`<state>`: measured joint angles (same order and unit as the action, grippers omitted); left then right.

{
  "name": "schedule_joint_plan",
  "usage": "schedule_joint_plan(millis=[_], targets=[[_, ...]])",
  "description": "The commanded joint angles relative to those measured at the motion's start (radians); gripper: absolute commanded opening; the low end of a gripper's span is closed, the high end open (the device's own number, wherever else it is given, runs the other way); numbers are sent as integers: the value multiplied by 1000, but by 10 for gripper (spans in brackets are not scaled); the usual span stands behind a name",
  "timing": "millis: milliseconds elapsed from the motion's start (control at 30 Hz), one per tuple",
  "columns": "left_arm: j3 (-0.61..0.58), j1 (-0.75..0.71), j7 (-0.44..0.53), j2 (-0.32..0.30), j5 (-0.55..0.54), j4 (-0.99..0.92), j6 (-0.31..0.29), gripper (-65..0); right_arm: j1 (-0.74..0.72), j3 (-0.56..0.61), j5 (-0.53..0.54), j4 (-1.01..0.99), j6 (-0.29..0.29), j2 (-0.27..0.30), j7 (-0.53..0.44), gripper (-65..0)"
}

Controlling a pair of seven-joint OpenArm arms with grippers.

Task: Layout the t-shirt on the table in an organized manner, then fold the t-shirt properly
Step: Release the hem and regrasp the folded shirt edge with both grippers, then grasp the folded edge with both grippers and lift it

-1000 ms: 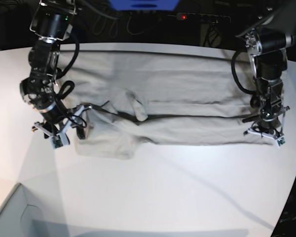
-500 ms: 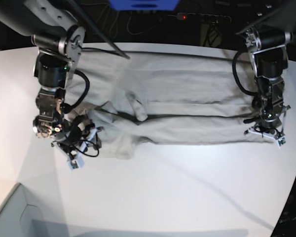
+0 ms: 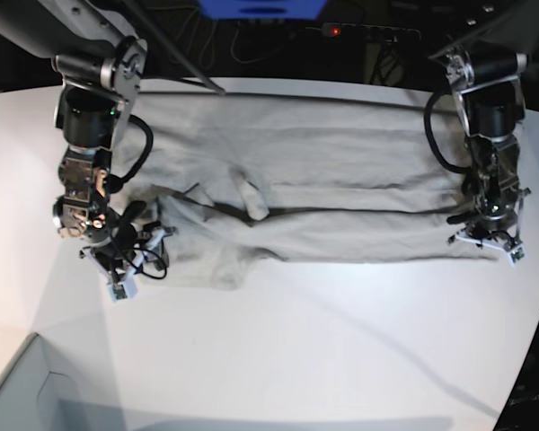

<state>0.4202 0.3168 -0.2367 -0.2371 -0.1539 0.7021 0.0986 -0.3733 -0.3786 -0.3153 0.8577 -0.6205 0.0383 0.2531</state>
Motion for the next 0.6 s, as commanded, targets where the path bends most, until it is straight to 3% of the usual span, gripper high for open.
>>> schedule_joint_plan(millis=[0,200,400,567], targets=[[21,8,18,-17,1,50,3,-506,-29,0,12,7,7,5,-24,-339],[38,-11,17,-29,3,120,3,-494,-36,0,12,-70,7,16,-33,-339],[41,-6,-53,-41,3,124,5,-236,-33,2,12,-74,7,18,-33,-339],[41,32,-40,-60,3,110,5,-219,-28,5,12,-74,7,18,-33,-339]])
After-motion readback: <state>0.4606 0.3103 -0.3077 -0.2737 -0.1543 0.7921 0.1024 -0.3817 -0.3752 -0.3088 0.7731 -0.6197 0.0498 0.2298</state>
